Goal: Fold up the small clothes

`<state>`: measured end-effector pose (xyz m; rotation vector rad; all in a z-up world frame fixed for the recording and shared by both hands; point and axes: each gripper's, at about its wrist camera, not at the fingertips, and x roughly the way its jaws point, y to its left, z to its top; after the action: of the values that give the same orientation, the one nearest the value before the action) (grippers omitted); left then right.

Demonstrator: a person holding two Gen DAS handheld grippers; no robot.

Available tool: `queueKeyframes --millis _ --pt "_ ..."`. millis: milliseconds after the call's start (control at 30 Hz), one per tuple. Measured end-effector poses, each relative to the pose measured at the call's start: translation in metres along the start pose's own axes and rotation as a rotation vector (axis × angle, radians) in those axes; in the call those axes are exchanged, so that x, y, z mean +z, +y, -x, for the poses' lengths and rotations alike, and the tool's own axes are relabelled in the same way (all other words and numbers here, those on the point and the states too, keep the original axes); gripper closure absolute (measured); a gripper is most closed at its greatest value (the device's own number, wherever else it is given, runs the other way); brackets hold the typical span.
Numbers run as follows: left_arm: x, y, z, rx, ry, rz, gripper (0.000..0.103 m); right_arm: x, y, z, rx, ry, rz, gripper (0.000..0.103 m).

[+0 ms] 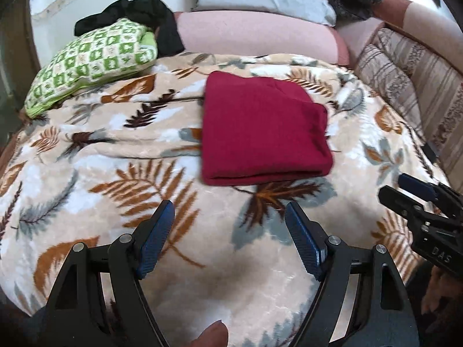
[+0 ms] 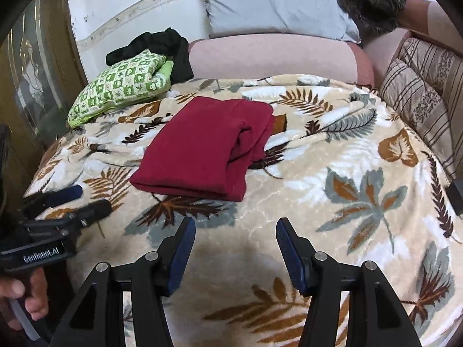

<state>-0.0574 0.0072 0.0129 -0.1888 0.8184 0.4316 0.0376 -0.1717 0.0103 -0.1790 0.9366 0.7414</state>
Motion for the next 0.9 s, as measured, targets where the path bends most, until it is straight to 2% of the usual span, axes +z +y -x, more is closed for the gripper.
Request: queueKeyframes --millis 333,667,767,900 --pt "0.001 0.013 -0.016 -0.016 0.049 0.055 0.024 0.001 0.004 -0.013 -0.007 0.010 0.016 0.047" --pt "0.000 0.004 -0.027 -0.075 0.081 0.026 0.024 0.002 0.007 -0.016 -0.012 0.008 0.021 0.047" --pt "-0.002 0.001 -0.029 -0.079 0.089 0.020 0.018 0.002 0.005 -0.019 -0.014 0.020 0.006 0.047" --pt "-0.001 0.003 -0.031 -0.104 0.093 0.042 0.001 0.003 0.001 -0.018 -0.010 0.011 -0.011 0.047"
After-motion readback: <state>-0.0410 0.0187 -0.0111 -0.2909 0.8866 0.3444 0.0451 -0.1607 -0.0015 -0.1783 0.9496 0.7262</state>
